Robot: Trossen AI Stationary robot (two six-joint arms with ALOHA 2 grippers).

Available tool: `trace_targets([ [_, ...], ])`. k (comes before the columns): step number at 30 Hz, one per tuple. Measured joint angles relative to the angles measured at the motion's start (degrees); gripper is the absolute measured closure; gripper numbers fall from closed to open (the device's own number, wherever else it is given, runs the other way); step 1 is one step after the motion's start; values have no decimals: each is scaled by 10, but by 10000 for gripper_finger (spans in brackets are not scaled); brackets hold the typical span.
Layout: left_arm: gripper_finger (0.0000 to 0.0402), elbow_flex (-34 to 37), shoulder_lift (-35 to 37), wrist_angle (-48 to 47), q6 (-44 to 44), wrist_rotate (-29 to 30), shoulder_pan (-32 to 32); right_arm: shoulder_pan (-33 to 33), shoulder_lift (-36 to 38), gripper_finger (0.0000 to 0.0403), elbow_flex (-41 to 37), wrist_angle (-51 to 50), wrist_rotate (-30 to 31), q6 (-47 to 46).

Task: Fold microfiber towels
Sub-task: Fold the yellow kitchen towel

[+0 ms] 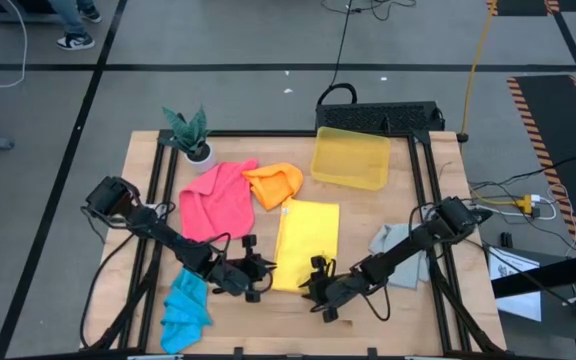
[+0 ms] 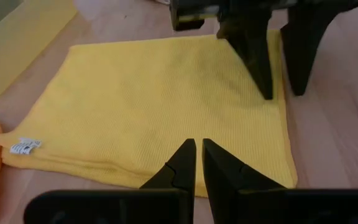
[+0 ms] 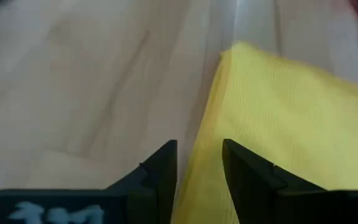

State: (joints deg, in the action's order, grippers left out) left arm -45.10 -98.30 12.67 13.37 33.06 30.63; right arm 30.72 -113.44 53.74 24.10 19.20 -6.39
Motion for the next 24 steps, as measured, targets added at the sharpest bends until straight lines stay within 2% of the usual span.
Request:
trace_targets([
  [5,369,0,0,6,1,0,0,-8,-10,315,1,-9,10,-10],
  [11,369,0,0,20,-10,0,0,-8,-11,391,1,-30,30,-20],
  [15,369,0,0,31,-11,0,2,1,-8,393,1,-31,34,-33],
  [24,369,0,0,59,-17,0,-2,31,44,400,-1,0,-102,-87],
])
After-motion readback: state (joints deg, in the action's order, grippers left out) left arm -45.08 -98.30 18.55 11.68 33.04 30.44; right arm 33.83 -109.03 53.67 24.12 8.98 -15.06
